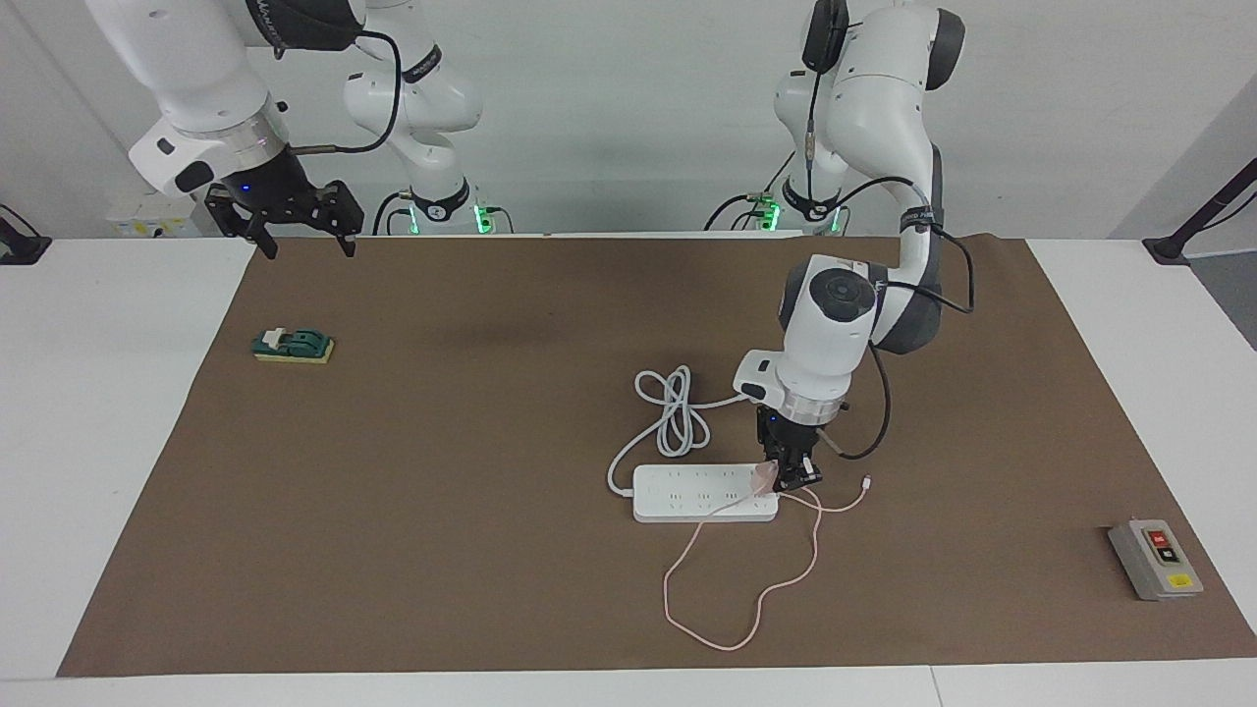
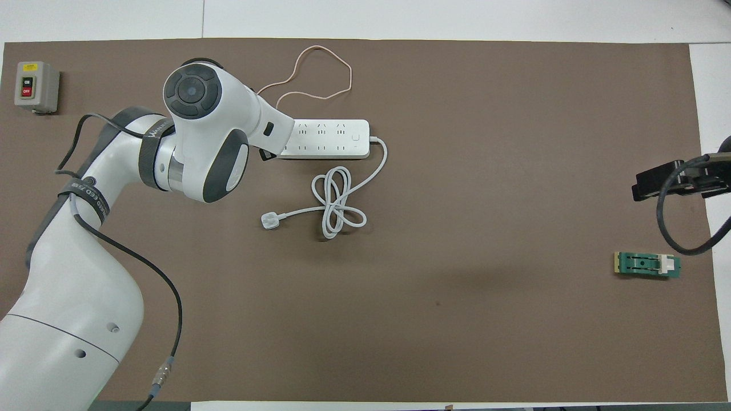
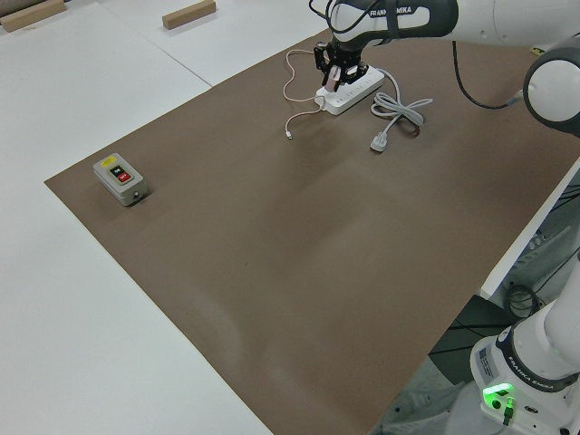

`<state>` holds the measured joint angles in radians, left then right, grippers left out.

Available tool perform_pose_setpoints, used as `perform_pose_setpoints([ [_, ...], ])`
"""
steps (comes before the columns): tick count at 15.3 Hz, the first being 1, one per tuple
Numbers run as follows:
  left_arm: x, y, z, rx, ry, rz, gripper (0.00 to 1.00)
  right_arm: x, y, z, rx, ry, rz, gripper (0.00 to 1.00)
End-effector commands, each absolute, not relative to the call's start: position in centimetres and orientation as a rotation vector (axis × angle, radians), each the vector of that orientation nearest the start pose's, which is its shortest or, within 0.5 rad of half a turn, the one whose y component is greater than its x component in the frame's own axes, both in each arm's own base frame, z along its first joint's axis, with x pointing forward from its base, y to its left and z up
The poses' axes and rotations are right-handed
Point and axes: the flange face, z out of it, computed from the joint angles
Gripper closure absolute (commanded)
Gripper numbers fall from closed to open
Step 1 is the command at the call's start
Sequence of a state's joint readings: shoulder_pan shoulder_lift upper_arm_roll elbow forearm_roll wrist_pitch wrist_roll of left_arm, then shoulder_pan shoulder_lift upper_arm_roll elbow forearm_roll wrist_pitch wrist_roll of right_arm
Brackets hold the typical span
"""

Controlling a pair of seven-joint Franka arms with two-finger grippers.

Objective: Plug charger into power strip
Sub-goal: 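Push the charger into the power strip socket with the left gripper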

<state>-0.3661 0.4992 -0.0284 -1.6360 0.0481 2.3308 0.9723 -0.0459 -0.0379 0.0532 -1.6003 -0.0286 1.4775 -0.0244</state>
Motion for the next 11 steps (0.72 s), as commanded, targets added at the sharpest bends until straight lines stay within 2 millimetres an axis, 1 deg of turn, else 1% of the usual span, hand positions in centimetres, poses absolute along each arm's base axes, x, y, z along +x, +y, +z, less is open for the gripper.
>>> perform_pose_setpoints([
  [1, 63.84, -26.2, 35.37, -2.229, 2.035, -0.29, 1.0, 52.43, -0.13, 62.29, -3.187, -0.068, 0.117, 0.0],
  [4, 63.8, -25.95, 35.22, -2.21, 2.056, -0.279, 1.0, 52.4, 0.52, 62.41, -3.18, -0.078, 0.116, 0.0],
  [9, 63.48, -26.15, 35.19, -2.193, 2.081, -0.261, 1.0, 52.52, 0.71, 62.83, -3.158, -0.069, 0.088, 0.0],
  [11, 63.03, -26.17, 34.82, -2.198, 2.092, -0.229, 1.0, 52.49, 0.85, 62.92, -3.139, -0.058, 0.082, 0.0],
])
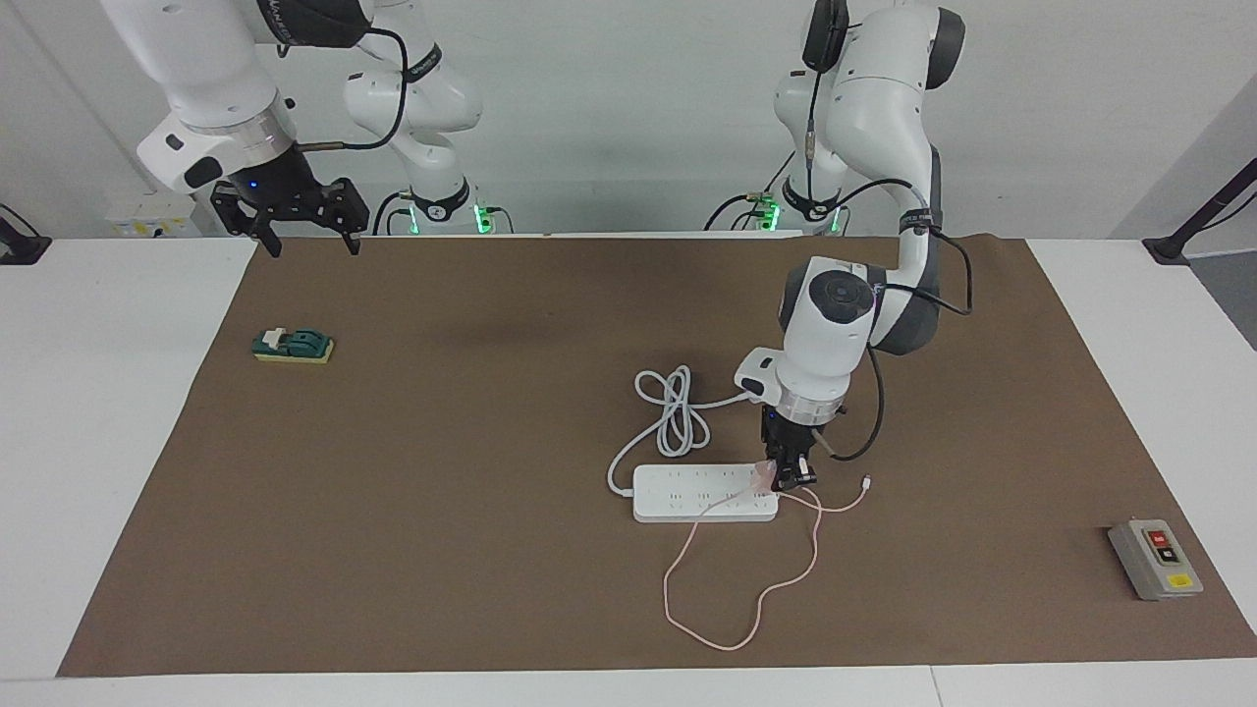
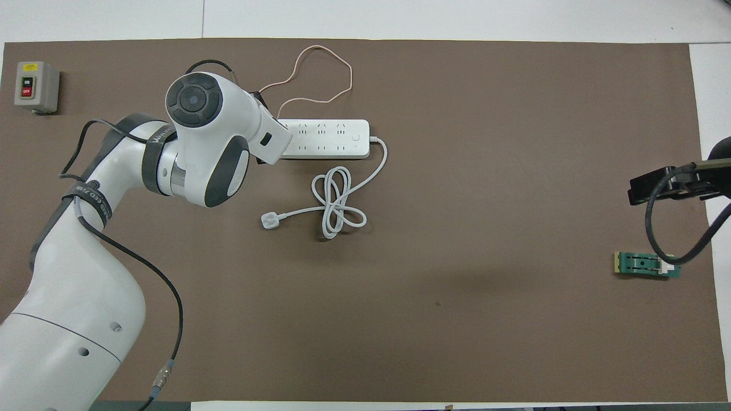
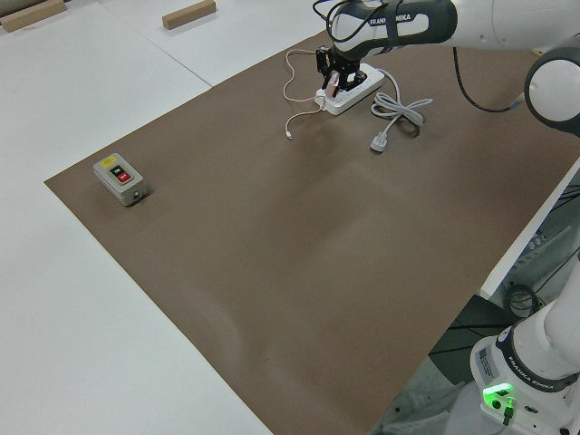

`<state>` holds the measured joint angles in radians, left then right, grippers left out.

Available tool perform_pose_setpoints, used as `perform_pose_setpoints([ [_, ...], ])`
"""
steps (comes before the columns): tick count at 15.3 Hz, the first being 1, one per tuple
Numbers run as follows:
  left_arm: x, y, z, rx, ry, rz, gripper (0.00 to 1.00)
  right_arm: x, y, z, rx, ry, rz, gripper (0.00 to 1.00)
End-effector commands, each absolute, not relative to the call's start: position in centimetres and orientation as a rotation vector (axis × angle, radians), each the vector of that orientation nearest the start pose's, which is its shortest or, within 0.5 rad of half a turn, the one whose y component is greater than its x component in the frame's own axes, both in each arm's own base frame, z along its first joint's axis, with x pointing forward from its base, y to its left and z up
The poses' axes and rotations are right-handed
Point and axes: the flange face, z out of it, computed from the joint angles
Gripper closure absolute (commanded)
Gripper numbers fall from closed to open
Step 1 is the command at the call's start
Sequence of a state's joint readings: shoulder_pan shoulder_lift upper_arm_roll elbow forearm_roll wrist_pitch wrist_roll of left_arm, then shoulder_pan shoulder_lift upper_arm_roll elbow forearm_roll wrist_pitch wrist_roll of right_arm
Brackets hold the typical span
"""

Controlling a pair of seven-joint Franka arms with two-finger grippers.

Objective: Plug charger into power strip
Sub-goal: 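Push the charger into the power strip socket with the left gripper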

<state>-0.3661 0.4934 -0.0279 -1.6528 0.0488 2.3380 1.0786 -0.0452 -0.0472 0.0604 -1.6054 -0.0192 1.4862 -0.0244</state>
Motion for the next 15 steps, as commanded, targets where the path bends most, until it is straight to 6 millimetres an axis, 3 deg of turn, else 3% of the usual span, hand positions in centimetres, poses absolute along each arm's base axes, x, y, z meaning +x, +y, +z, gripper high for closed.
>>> perform_pose_setpoints([
  [1, 63.0, -26.1, 35.0, -2.2, 2.092, -0.225, 1.0, 52.5, 0.9, 62.9, -3.135, -0.058, 0.082, 0.0],
  [15, 61.2, -26.7, 33.4, -2.205, 2.121, -0.184, 1.0, 52.4, 0.7, 63.3, -3.133, -0.053, 0.068, 0.0],
])
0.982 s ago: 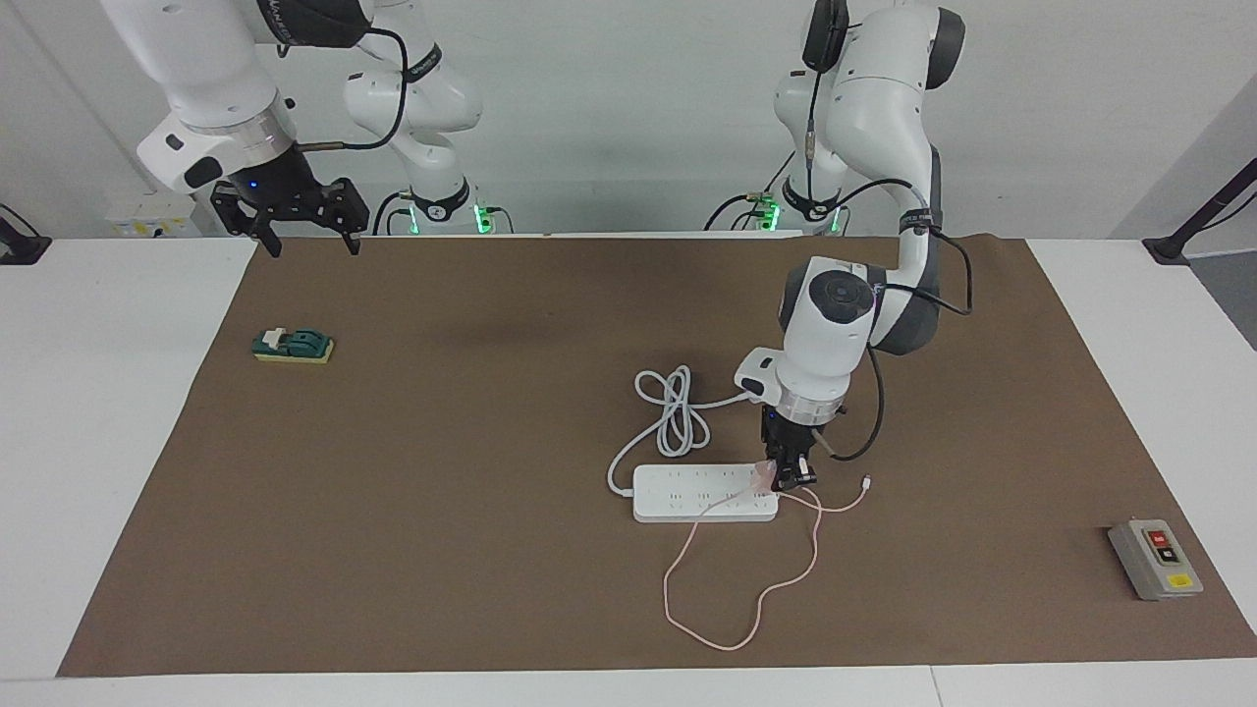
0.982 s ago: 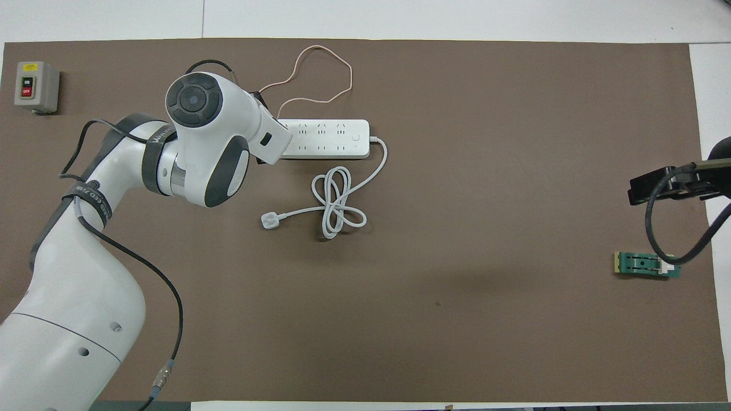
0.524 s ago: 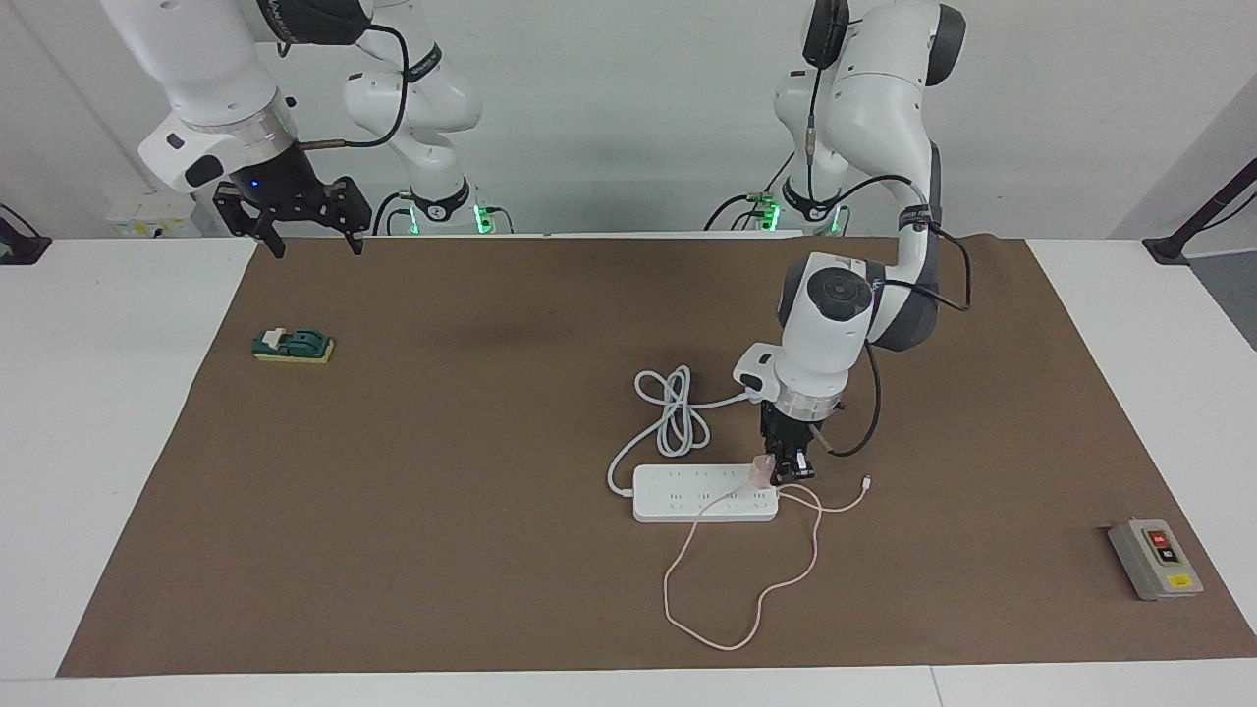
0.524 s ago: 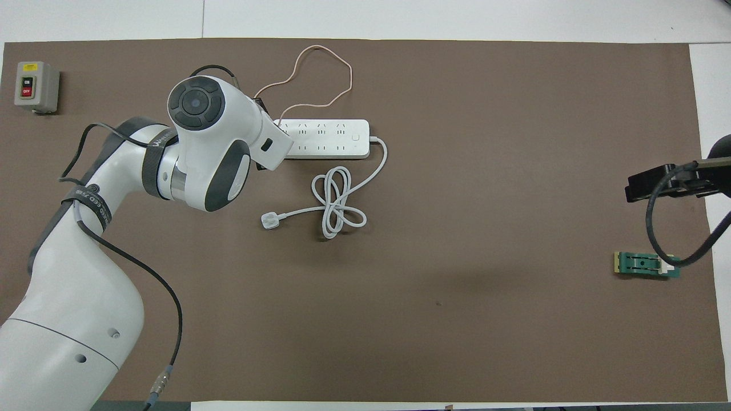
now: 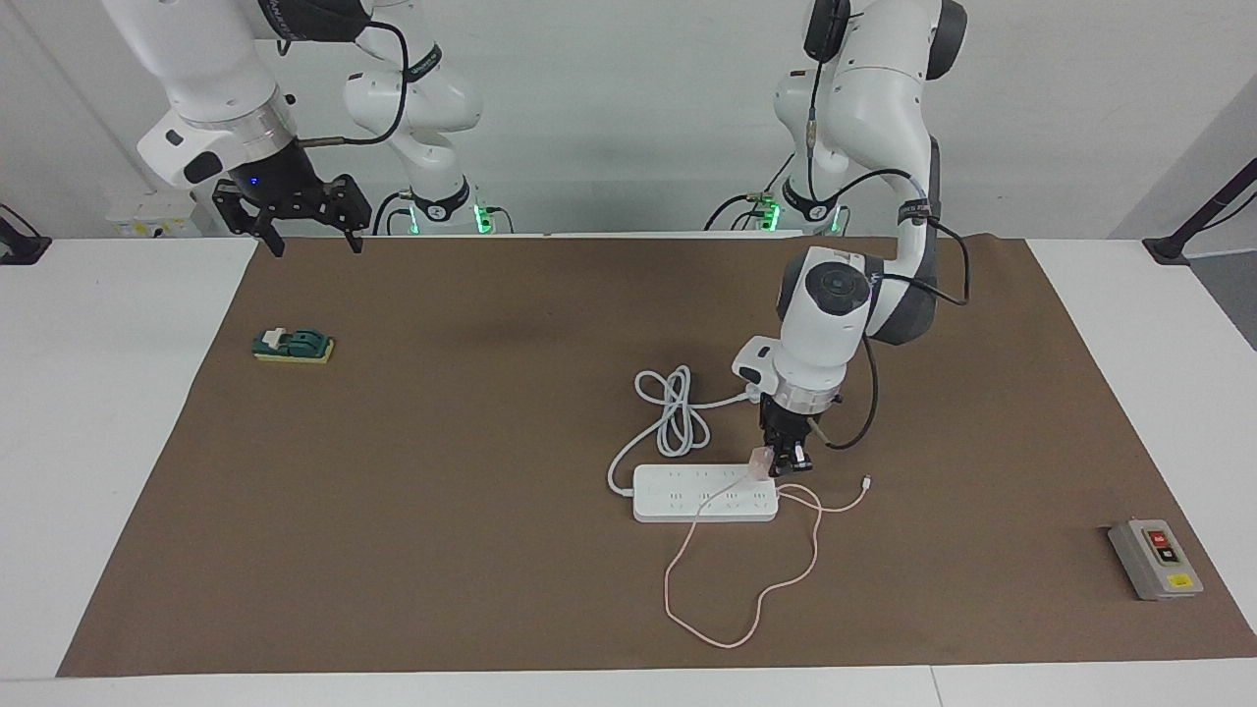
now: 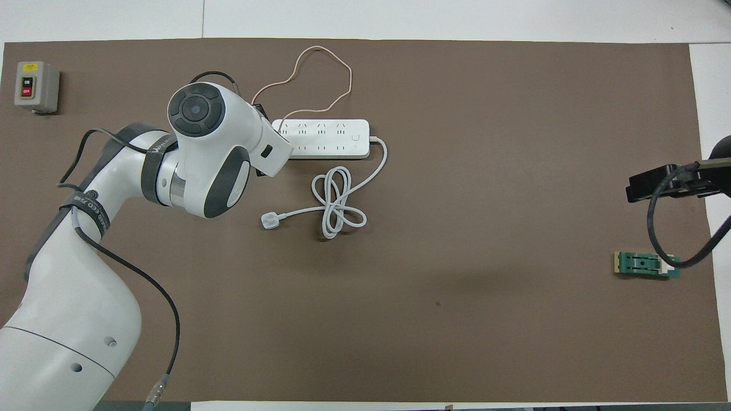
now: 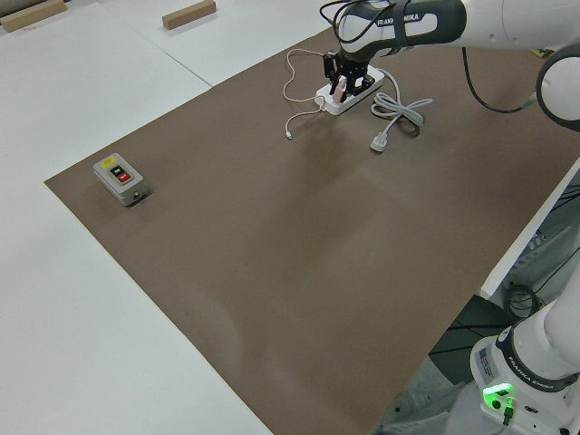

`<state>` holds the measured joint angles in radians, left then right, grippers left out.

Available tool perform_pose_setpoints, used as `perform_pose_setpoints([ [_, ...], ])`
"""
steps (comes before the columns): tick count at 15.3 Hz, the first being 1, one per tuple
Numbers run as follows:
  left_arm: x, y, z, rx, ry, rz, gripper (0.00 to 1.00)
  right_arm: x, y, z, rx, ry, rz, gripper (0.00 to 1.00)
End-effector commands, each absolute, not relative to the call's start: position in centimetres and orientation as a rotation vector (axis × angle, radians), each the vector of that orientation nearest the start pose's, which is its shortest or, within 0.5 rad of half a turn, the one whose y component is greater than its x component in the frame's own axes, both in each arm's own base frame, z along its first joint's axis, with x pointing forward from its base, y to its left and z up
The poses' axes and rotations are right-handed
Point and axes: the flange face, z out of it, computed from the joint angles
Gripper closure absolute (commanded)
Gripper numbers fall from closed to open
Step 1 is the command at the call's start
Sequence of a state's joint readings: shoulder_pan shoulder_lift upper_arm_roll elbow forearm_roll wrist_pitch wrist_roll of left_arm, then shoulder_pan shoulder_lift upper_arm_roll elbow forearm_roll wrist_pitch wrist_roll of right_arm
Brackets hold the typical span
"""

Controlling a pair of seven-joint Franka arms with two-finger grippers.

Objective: Plug charger into power strip
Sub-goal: 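Push the charger into the power strip socket with the left gripper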

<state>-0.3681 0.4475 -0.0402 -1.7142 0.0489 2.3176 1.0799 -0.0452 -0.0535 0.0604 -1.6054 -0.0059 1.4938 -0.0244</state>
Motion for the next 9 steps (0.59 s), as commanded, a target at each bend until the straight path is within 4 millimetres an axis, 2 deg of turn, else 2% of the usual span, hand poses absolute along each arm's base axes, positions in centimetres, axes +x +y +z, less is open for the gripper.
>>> perform_pose_setpoints([
  [1, 61.11, -26.85, 33.18, -2.203, 2.119, -0.198, 1.0, 52.43, 0.44, 63.24, -3.133, -0.046, 0.07, 0.0],
  [6, 61.22, -26.91, 33.12, -2.2, 2.116, -0.213, 1.0, 52.35, 0.04, 63.29, -3.133, -0.034, 0.072, 0.0],
  [9, 61.53, -27.02, 32.65, -2.218, 2.124, -0.123, 1.0, 52.35, 0.11, 63.29, -3.133, -0.036, 0.072, 0.0],
])
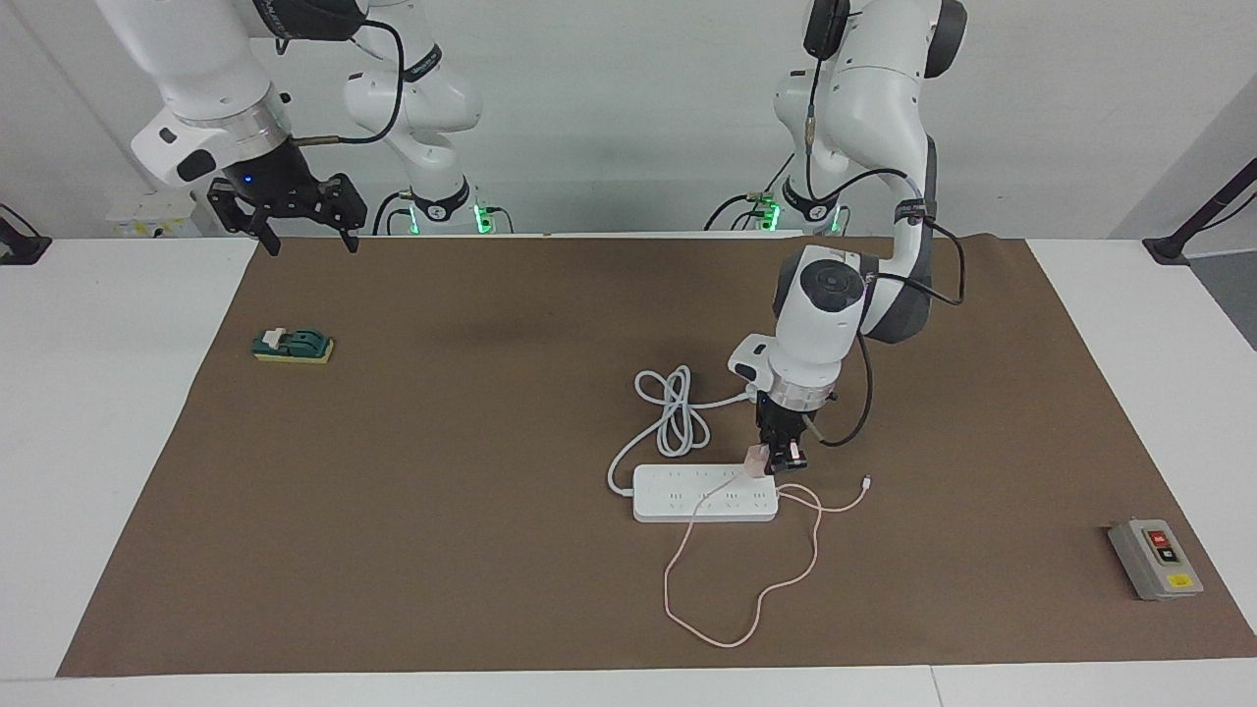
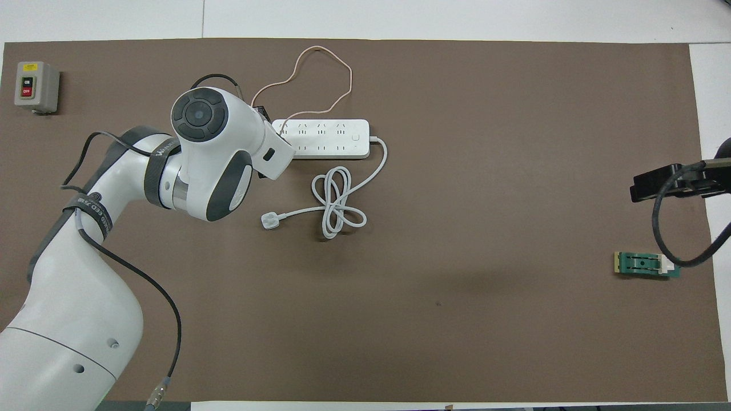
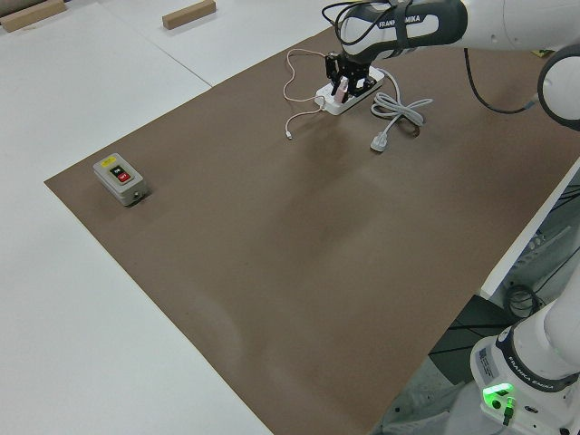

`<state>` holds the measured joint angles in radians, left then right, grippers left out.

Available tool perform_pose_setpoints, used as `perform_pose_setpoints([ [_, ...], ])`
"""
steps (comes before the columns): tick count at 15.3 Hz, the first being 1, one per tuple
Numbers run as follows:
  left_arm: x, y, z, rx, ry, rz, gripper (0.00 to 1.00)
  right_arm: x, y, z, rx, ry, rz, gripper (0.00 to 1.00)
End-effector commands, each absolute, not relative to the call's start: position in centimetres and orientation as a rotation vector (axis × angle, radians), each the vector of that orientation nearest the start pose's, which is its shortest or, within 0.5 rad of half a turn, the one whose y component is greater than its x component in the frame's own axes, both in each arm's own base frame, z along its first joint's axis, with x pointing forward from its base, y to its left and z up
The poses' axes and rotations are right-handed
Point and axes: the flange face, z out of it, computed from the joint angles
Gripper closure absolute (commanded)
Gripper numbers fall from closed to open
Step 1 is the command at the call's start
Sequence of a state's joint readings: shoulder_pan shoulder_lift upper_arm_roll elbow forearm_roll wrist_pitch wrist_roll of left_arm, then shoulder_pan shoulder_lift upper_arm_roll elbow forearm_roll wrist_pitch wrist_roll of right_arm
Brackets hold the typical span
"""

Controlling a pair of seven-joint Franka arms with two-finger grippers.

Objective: Plug charger into power strip
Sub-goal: 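Push the charger into the power strip socket with the left gripper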

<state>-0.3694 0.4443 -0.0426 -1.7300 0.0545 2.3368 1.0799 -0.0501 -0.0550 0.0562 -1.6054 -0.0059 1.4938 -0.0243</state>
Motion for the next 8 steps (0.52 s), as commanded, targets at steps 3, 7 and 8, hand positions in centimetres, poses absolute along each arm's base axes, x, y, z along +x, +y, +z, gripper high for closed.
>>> perform_pose_setpoints([
  [3, 62.1, -27.7, 33.0, -2.228, 2.15, -0.067, 1.0, 52.3, 0.0, 63.3, -3.132, -0.036, 0.075, 0.0],
  [7, 63.5, -28.1, 33.9, -2.269, 2.15, -0.039, 1.0, 52.4, 0.1, 63.3, -3.131, -0.036, 0.072, 0.0],
  [8, 63.6, -28.0, 33.3, -2.271, 2.151, -0.035, 1.0, 52.3, 0.1, 63.2, -3.131, -0.039, 0.074, 0.0],
])
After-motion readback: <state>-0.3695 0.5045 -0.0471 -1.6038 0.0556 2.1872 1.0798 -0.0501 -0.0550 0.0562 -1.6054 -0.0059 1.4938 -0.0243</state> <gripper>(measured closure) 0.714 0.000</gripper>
